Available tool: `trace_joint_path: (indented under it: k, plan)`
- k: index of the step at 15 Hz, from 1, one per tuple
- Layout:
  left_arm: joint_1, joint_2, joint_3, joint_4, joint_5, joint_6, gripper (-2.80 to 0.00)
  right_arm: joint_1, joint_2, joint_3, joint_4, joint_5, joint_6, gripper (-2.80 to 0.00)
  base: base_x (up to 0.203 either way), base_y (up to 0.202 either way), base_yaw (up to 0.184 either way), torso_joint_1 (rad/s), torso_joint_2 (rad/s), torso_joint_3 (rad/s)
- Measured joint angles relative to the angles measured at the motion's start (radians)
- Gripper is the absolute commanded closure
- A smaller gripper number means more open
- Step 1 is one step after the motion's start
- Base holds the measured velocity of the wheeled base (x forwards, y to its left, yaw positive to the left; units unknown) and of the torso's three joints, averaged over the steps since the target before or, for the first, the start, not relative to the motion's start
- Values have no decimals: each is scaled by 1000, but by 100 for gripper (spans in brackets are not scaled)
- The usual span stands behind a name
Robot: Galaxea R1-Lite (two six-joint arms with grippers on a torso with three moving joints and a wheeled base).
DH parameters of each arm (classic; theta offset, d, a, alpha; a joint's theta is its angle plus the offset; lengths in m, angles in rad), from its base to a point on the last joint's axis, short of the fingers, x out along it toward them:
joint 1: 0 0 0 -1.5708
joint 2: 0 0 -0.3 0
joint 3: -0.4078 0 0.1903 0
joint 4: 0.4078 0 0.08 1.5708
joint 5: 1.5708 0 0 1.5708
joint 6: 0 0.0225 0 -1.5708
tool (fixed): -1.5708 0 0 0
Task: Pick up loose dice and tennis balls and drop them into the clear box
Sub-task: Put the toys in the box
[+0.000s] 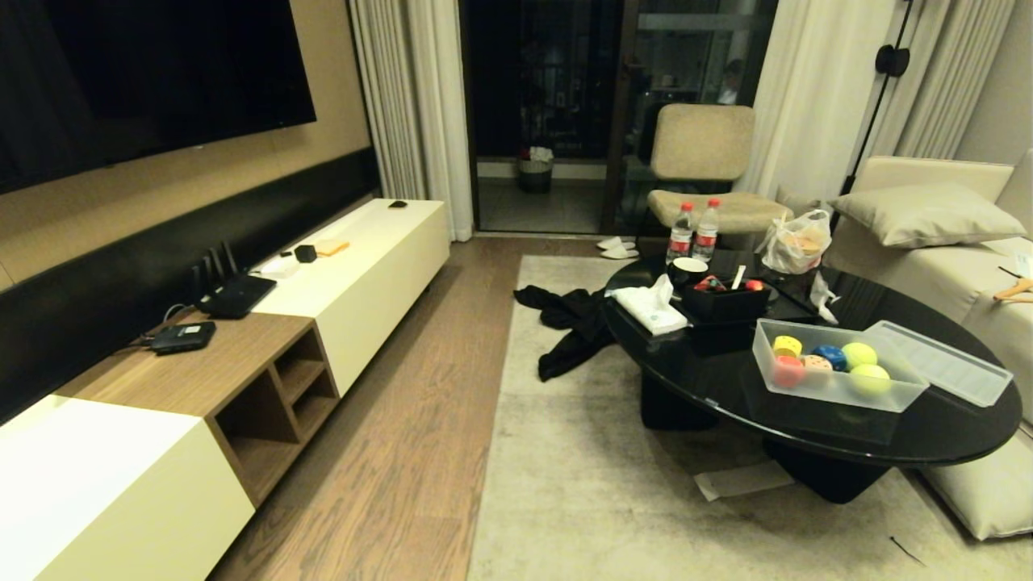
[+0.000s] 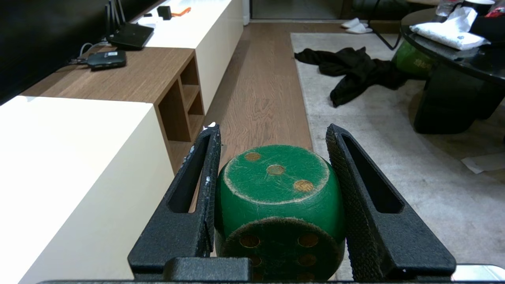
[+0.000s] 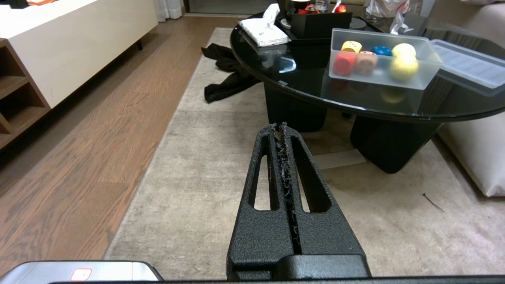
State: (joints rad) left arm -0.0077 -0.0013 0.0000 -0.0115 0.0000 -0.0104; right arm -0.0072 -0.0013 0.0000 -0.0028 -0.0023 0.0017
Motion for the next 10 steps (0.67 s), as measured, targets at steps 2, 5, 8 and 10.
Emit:
trace_joint_path:
  k: [2, 5, 8, 10]
  plan:
    - [0, 0, 0, 0, 0, 0, 0, 0, 0, 0, 0, 0, 0, 0, 0, 0, 0, 0, 0, 0]
    - [0, 0, 0, 0, 0, 0, 0, 0, 0, 0, 1, 0, 0, 0, 0, 0, 0, 0, 0, 0]
    - [0, 0, 0, 0, 0, 0, 0, -1, 0, 0, -1, 1, 0, 0, 0, -48, -11, 0, 0, 2]
    - [0, 0, 0, 0, 0, 0, 0, 1, 0, 0, 0, 0, 0, 0, 0, -228, 23, 3, 6, 1]
